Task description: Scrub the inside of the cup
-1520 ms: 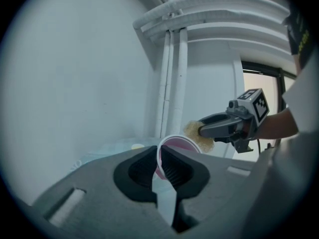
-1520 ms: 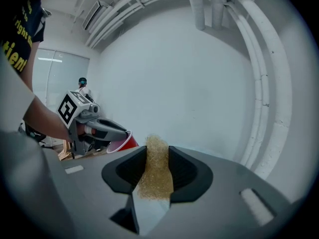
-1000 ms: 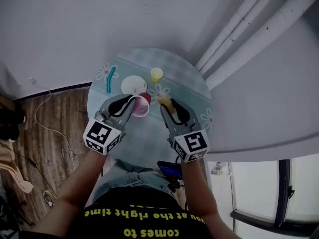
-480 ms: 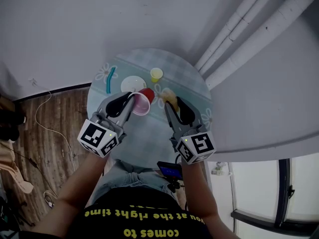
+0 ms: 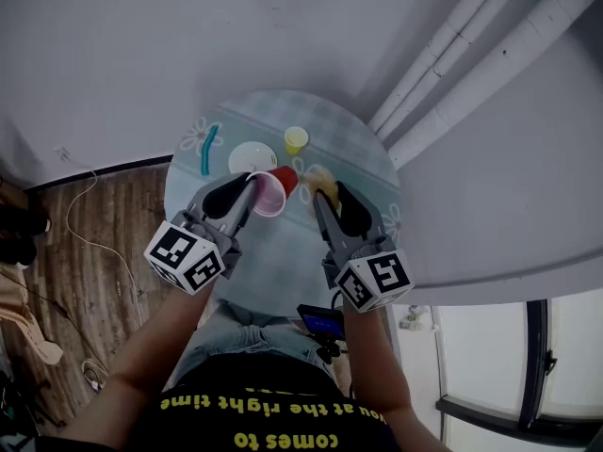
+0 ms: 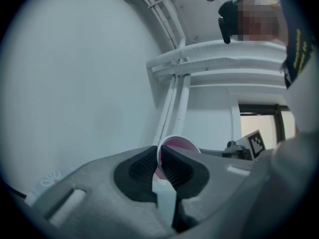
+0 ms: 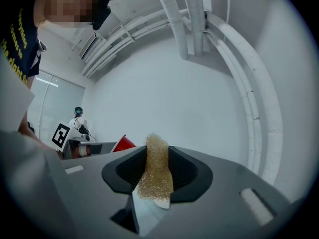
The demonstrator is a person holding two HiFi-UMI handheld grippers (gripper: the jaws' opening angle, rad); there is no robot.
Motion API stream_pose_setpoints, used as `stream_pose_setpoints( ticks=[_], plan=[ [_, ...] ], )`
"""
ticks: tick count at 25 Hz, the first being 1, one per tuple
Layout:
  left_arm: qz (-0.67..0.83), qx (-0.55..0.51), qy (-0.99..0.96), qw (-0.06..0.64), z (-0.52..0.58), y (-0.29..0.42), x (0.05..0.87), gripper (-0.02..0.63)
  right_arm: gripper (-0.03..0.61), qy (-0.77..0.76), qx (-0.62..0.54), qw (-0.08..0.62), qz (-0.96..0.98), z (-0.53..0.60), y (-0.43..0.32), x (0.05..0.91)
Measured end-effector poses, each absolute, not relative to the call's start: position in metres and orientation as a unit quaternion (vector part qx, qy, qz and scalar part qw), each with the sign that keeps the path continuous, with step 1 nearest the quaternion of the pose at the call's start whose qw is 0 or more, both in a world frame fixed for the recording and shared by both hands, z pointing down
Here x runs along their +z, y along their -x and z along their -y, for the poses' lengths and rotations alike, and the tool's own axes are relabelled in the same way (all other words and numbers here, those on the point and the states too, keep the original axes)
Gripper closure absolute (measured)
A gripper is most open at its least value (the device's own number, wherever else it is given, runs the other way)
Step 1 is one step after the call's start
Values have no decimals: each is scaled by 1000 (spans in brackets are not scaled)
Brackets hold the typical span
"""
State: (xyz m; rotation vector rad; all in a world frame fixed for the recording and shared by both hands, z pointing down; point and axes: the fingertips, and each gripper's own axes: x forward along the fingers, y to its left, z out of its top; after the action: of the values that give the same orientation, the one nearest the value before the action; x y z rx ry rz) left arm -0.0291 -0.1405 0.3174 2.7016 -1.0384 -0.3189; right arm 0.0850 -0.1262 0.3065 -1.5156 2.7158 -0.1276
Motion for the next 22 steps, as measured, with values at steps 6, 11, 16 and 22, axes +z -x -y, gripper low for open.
stream_pose_setpoints(
  ticks=[6, 11, 16, 22],
  plan=[
    [353, -145, -905, 189, 145, 33, 328, 584, 437, 483, -39, 22, -874, 124, -84, 301],
    [355, -177, -884, 248, 149, 41, 338, 583, 437, 479, -41, 28, -876, 120, -81, 297],
    [349, -200, -868, 291, 148, 43, 347, 584, 437, 475, -43, 32, -879, 119, -77, 295],
    [336, -225, -846, 346, 145, 42, 356, 584, 437, 470, -44, 34, -881, 116, -71, 294]
  ],
)
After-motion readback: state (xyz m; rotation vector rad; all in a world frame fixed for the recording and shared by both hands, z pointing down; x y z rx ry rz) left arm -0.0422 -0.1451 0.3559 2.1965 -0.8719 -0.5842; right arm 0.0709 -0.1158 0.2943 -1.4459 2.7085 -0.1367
